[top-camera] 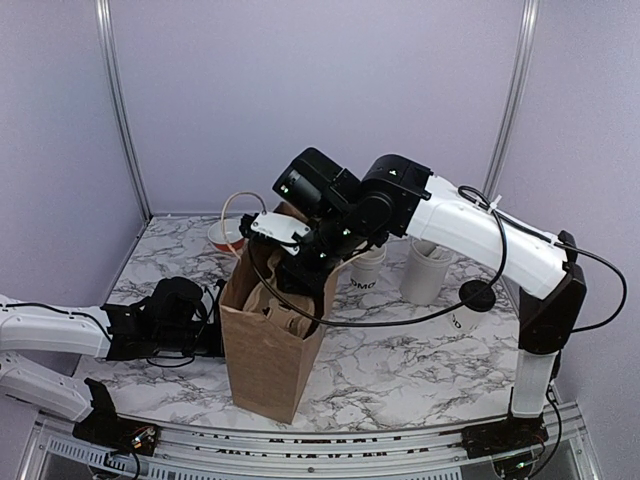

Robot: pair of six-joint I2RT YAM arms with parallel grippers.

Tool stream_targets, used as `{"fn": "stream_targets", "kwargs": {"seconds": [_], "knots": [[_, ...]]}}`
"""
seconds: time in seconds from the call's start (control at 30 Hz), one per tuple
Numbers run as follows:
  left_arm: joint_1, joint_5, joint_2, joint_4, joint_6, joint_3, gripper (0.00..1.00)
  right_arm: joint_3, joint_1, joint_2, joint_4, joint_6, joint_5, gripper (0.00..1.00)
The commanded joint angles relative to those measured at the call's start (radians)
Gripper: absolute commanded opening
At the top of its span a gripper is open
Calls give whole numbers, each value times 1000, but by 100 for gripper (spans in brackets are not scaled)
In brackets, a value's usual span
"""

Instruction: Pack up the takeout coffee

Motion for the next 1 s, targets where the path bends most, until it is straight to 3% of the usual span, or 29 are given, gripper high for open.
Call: {"fn": "stream_targets", "kwargs": {"seconds": [0.0,0.23,0.7,0.97], "knots": [[-4,-13,-7,-25,17,14,38,54,11,2,0,4,15,43],[-3,-13,-8,-28,17,16,38,60,10,2,2,4,20,53],[-3,-14,-15,-34,20,25,38,95,10,0,5,7,29,56],[-3,-30,-42,-75,40,48,39,117,10,-17,38,16,44,68]]}}
